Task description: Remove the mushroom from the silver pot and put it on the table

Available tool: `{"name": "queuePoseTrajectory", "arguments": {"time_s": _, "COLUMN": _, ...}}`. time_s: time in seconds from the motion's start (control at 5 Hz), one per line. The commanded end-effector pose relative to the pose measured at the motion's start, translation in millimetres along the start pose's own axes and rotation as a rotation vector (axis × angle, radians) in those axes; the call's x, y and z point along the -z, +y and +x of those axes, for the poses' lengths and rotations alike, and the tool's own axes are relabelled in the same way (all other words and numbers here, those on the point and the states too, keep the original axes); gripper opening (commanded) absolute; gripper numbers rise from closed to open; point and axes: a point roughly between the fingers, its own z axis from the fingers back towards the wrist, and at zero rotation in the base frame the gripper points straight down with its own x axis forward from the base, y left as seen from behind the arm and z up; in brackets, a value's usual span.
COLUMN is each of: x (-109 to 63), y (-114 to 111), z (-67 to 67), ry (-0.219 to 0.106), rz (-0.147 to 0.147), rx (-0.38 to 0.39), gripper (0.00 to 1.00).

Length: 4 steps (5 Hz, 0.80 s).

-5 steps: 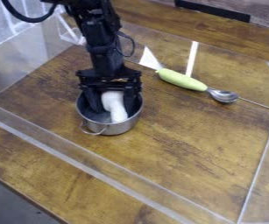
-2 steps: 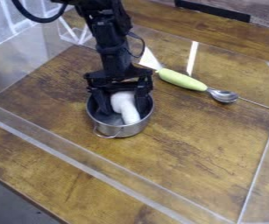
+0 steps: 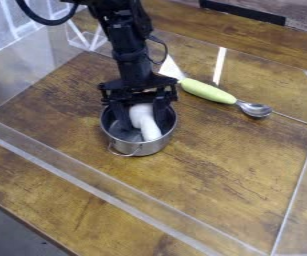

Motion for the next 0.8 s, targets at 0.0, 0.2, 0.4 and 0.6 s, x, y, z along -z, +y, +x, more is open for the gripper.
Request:
{"name": "queuePoseTrajectory", "arguments": {"time_s": 0.0, "x": -43.2, "y": -24, "z": 10.0, "ry": -0.097, "rz": -0.052, "rx": -0.010, "gripper": 0.00}}
{"name": "queuePoseTrajectory", "arguments": {"time_s": 0.2, "x": -61.2, "y": -23, "z": 13.0, "ry": -0.121, "rz": -0.089, "rx": -0.044, "gripper": 0.00}}
{"name": "queuePoseTrajectory", "arguments": {"time_s": 0.4, "x": -77.8, "y": -16, "z": 17.1, "ry": -0.152, "rz": -0.125, "rx": -0.092, "gripper": 0.00}}
{"name": "queuePoseTrajectory", "arguments": {"time_s": 0.6, "x": -103.3, "y": 10, "z": 26.8, "ry": -0.191, "rz": -0.144, "rx": -0.192, "gripper": 0.00}}
